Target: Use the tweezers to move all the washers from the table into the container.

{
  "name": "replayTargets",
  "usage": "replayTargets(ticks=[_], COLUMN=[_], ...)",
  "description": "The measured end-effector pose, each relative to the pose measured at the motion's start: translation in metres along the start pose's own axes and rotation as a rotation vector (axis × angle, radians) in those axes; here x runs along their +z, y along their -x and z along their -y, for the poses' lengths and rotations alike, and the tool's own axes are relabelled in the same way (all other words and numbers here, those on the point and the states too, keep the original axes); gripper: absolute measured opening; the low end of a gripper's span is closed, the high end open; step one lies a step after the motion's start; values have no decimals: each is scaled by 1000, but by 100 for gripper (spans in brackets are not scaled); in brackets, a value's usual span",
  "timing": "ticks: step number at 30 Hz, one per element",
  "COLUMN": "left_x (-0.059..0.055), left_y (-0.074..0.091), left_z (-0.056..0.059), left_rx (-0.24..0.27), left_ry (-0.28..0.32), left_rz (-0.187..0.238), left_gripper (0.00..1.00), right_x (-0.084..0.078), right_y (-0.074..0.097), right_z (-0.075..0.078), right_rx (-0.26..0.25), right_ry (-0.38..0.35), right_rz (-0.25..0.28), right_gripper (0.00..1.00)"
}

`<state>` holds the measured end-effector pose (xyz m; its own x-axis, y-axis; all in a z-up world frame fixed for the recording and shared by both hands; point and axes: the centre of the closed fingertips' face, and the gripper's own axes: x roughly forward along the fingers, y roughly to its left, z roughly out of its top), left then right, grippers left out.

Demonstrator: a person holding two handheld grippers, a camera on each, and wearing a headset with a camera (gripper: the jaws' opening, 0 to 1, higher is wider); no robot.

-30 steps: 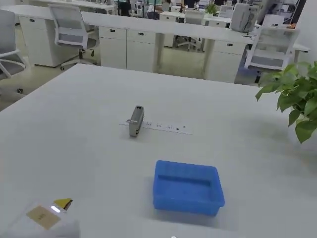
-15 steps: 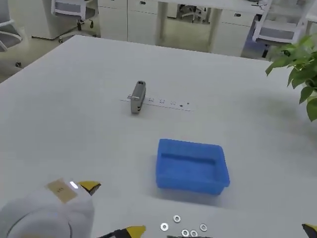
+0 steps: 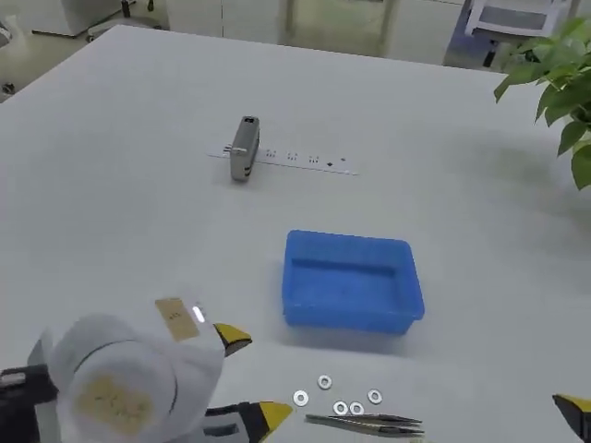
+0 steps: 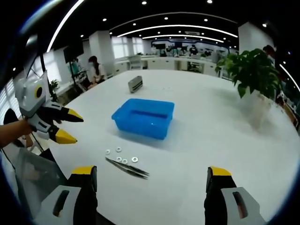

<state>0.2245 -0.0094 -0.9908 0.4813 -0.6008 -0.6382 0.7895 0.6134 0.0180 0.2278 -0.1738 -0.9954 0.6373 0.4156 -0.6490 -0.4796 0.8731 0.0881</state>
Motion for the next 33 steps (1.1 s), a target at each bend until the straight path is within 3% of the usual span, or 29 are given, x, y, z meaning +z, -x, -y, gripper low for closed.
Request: replayTargets(ticks=[5,9,12,15,23,33], left_x=[-6,-18,-23,-31,-36,-44], left_y=[-19,-36,-46,-57,-76,-84], left_z=[11,17,21,22,25,34], left_rx=[-115,-166,-200,-217,-266,-313], left_ry=[-66,-140,-158,-178,-204,-281], left_rz=[-52,-112,-125,-153,-179,-204], left_gripper=[26,19,15,13,5,0], right_x=[-5,-6,-8,-10,-15,-11], right_y=[-2,-3,-4,-4,-3,-2], right_z=[-3,-5,-6,-9,-10,-18], right_rx=[6,12,16,23,29,55], right_ry=[-2,-1,-3,-3,-11,15], right_rz=[-18,-27,-32,-39,-49,-44], right_gripper=[96,96,95,95,95,95])
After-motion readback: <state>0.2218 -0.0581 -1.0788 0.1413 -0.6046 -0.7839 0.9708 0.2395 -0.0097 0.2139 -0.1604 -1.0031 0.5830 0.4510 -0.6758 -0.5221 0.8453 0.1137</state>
